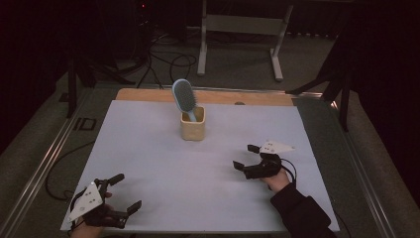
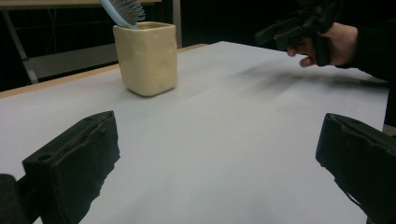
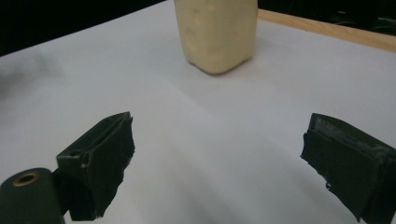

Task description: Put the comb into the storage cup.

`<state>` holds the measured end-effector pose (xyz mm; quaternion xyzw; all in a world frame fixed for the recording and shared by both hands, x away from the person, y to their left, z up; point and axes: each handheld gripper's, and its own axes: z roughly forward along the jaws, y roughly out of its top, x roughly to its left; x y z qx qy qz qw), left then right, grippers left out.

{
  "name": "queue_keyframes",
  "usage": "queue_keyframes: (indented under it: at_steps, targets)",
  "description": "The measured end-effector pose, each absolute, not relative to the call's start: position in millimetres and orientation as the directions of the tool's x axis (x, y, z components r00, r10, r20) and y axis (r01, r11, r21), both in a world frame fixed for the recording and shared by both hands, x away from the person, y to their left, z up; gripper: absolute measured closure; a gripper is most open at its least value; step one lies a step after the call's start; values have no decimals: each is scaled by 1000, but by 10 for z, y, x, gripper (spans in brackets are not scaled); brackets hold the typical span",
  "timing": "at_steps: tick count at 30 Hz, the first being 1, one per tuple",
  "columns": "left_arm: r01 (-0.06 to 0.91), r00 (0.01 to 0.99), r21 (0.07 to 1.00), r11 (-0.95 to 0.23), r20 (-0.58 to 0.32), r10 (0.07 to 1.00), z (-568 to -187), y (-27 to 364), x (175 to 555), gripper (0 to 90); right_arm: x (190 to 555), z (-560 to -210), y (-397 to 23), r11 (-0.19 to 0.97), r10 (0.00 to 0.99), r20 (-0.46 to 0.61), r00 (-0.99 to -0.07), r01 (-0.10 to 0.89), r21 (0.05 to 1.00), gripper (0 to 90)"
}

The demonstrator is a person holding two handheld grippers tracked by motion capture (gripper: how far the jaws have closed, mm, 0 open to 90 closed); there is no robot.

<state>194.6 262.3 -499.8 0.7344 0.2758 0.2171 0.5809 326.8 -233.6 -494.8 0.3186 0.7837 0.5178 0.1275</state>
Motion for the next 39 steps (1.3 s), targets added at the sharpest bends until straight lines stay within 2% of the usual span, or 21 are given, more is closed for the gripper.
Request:
queue_keyframes:
  at_steps: [6,18,27,39]
  targets:
    - [151,755,973,-174,0,656,-4996,2622,1947,0,3099,-4998,-2480,281,656,99,-749,364,888,85]
    - [154,756,974,-169,-6,654,-4997,2625,1946,0,2766,-5049,-2754,247,703,115,-702,392,886,85]
    - [153,755,974,-169,-5,655,-4996,2629,1937,0,2580,-5050,-2861,288,742,40,-669,372,883,85]
    - [152,758,973,-176,0,652,-5003,2621,1937,0,2406,-5092,-3053,288,783,21,-621,392,874,85]
